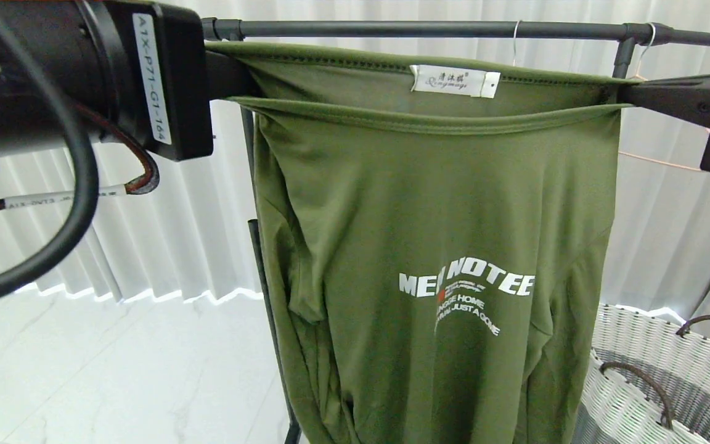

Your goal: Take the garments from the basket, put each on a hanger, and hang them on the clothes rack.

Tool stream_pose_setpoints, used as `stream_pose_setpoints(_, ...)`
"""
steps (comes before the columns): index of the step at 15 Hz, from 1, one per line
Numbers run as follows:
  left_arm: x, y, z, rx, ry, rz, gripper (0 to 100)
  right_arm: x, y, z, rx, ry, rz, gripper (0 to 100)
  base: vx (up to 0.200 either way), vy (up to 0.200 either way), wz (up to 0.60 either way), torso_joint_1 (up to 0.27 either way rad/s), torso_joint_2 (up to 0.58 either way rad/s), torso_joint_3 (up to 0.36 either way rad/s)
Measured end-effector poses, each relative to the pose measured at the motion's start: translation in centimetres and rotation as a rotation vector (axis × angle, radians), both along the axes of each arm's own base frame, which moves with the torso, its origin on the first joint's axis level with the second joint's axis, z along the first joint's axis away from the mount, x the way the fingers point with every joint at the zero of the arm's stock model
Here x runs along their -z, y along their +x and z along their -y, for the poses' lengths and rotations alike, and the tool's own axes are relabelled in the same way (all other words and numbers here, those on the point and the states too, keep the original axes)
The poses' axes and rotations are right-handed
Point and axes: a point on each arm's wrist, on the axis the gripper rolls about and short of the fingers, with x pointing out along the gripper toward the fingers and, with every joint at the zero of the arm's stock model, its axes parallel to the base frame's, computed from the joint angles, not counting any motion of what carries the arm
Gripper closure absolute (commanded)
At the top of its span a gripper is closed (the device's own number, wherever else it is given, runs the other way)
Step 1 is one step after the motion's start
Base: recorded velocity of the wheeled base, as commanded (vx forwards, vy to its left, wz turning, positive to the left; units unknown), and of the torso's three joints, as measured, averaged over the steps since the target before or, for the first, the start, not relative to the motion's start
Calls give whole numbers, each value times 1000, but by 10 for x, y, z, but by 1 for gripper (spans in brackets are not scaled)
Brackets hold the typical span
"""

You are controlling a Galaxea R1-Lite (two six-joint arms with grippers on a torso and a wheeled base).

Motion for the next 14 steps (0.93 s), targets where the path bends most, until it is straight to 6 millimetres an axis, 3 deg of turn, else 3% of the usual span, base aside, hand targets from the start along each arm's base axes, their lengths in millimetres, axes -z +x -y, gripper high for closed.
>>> stream_pose_setpoints(4, 1, -4, 3, 21, 7, 1, 100, 10, -30, 21, -39, -99, -134, 100, 0, 0, 0, 0, 0, 0)
stream_pose_setpoints(7, 3, -3, 7, 25, 9, 0, 100, 14, -60, 35, -169, -118, -193, 100, 0, 0, 0, 0, 0, 0)
stream_pose_setpoints(11, 5, 1, 12, 27, 13, -5, 100, 11, -83, 35, -323, -69, -201, 100, 0, 0, 0, 0, 0, 0)
stream_pose_setpoints(14, 7, 2, 14, 27, 18, -8, 100, 10, -88, 34, -365, -66, -198, 100, 0, 0, 0, 0, 0, 0)
